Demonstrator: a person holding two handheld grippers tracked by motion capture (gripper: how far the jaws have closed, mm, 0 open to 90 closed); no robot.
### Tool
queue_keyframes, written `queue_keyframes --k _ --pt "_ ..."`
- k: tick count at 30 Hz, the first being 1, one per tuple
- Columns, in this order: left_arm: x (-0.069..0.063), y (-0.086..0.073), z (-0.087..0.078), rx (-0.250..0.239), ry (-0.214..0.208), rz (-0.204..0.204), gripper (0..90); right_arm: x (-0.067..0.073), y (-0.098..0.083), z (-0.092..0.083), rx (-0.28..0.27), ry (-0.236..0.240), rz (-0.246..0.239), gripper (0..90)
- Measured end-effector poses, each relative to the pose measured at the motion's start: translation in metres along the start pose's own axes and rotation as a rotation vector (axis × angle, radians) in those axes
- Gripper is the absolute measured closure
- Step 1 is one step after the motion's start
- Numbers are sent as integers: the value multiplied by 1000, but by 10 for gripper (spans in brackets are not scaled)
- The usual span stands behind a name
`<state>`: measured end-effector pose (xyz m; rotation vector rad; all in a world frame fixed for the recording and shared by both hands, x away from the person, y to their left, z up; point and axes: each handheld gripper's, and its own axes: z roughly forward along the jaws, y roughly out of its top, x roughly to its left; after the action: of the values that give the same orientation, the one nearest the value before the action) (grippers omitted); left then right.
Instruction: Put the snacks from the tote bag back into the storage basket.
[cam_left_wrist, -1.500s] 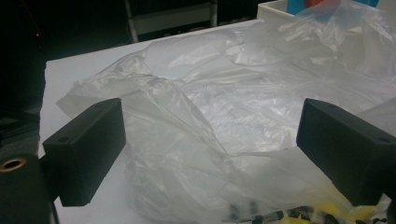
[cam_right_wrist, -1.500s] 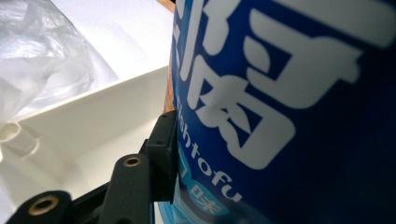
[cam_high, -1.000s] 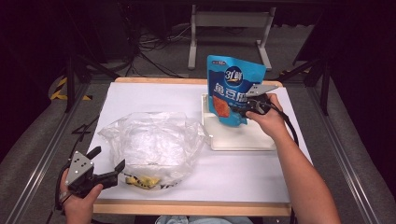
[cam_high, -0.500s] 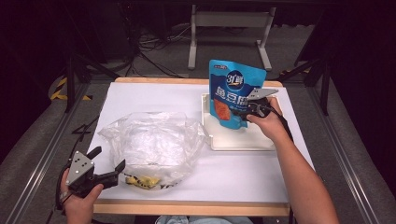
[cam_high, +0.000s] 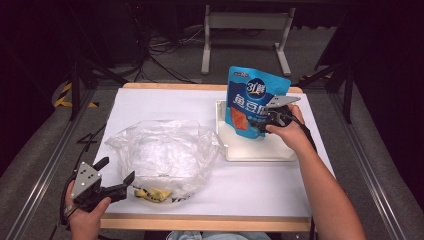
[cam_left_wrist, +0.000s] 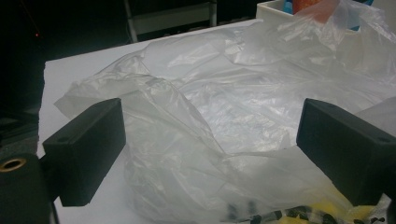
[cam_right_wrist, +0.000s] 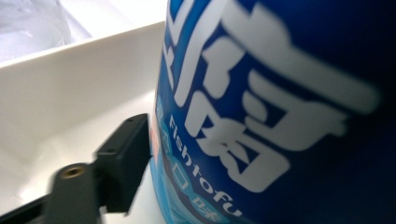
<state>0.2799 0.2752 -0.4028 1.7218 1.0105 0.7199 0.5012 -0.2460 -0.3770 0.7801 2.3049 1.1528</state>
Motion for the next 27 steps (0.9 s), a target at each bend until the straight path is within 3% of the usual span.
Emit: queue_keyframes --k 7,17,27 --pt "0 0 1 -2 0 0 91 2 3 -11 -24 -28 22 119" --pt "-1 1 3 4 -7 1 91 2 6 -41 -49 -43 46 99" --pt "-2 1 4 5 -7 4 91 15 6 -78 -62 -65 62 89"
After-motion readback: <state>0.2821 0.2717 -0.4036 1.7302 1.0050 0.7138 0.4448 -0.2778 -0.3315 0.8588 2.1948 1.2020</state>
